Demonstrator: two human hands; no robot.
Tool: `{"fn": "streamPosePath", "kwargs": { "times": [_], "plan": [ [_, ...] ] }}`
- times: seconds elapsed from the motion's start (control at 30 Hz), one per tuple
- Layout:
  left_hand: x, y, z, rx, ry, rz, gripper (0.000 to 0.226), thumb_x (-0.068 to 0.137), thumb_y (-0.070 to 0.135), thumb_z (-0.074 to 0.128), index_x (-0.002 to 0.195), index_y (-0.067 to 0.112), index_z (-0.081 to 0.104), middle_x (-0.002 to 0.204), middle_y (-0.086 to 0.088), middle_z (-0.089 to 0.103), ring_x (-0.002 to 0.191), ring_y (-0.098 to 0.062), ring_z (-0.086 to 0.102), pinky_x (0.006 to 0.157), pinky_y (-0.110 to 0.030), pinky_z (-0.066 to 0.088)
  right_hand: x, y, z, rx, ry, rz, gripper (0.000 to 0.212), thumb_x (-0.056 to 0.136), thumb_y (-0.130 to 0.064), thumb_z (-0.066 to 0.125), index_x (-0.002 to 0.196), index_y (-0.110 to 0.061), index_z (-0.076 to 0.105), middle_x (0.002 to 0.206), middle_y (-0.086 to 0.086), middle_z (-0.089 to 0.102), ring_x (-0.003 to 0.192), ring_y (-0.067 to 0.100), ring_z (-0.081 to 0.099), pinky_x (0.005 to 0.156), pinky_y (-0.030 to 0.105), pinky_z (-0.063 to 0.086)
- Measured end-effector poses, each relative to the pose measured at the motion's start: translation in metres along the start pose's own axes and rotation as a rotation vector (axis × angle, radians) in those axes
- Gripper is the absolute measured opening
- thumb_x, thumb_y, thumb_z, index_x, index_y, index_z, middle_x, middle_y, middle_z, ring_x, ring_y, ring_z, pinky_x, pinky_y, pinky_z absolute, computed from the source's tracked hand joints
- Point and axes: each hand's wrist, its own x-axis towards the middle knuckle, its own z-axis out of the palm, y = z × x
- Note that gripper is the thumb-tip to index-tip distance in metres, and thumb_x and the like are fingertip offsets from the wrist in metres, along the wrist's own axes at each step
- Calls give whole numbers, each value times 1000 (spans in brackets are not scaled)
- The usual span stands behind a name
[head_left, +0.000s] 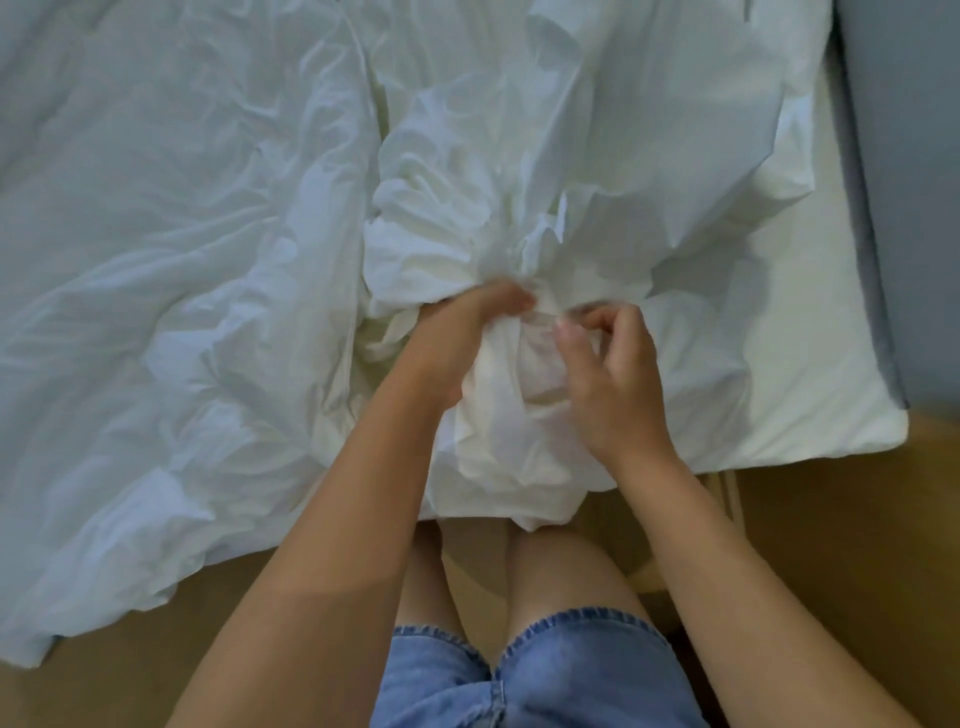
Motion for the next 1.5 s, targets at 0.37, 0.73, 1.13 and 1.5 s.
{"fn": "streamPosePath", "kwargs": {
  "times": [0.37,0.73,1.13,1.5],
  "plan": [
    [-85,57,-33,27,-534,-16,30,43,21,72,73,15,78,81,-5,74,79,-18,71,68,-27,55,-53,-87,-19,235,-120,-152,49,70,-46,70,106,-41,37,110,-16,59,98,-6,60,79,17,51],
    [-120,54,-51,-117,-608,-32,36,54,26,80,88,15,78,94,-10,73,87,-23,70,73,-34,57,-94,-98,1,323,84,-6,52,62,-55,77,98,-26,54,119,9,55,97,14,61,67,15,49],
    [-112,55,-48,8,-637,6,79,19,31,92,90,3,69,86,-12,72,85,-28,68,71,-37,57,-100,-102,3,-248,156,-96,57,63,-63,52,91,-15,61,87,3,63,85,18,60,75,37,51],
    [-107,52,-57,157,-837,-106,64,30,29,90,90,13,75,85,-8,74,79,-20,71,66,-30,57,-108,-109,5,-566,63,-97,104,39,-78,39,133,-33,36,134,-8,34,132,19,24,113,46,16]
  ]
}}
